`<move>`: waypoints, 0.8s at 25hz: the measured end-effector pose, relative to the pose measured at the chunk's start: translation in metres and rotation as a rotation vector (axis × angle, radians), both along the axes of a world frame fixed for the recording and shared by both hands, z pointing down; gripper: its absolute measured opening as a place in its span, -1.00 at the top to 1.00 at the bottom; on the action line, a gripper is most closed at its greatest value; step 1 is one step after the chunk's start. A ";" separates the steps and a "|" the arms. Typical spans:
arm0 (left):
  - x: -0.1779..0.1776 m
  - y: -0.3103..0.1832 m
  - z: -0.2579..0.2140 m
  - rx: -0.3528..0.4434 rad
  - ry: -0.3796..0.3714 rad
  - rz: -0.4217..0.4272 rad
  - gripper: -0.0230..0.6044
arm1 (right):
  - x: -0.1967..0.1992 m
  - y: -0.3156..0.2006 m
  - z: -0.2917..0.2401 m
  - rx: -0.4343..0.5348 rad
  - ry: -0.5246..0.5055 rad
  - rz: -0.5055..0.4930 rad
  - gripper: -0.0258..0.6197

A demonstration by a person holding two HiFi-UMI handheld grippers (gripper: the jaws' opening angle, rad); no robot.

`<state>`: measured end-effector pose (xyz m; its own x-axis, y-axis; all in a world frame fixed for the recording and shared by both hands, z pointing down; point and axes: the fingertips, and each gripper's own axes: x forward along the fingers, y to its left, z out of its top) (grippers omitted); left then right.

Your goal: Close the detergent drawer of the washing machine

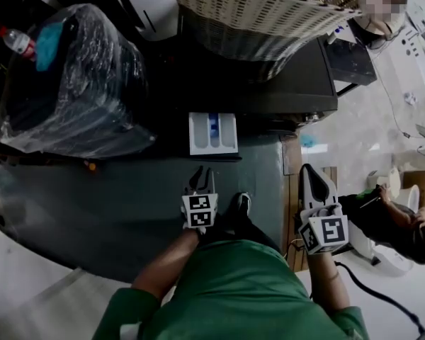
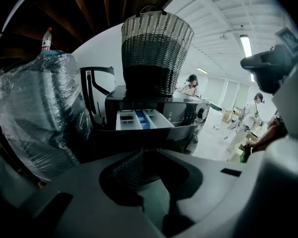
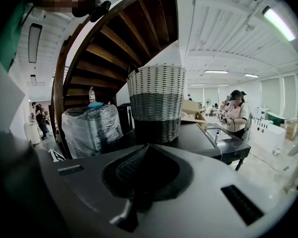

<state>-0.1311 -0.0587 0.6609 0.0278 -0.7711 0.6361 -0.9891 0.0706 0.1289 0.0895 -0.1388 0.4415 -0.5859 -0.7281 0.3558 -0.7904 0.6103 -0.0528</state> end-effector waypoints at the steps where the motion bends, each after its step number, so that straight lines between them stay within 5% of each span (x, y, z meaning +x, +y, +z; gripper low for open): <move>1: -0.001 -0.002 0.005 -0.009 0.004 -0.003 0.63 | 0.001 0.000 0.002 -0.001 0.003 0.005 0.85; 20: -0.003 -0.024 0.023 -0.067 0.035 -0.020 0.63 | 0.006 -0.006 0.005 -0.026 0.012 0.109 0.85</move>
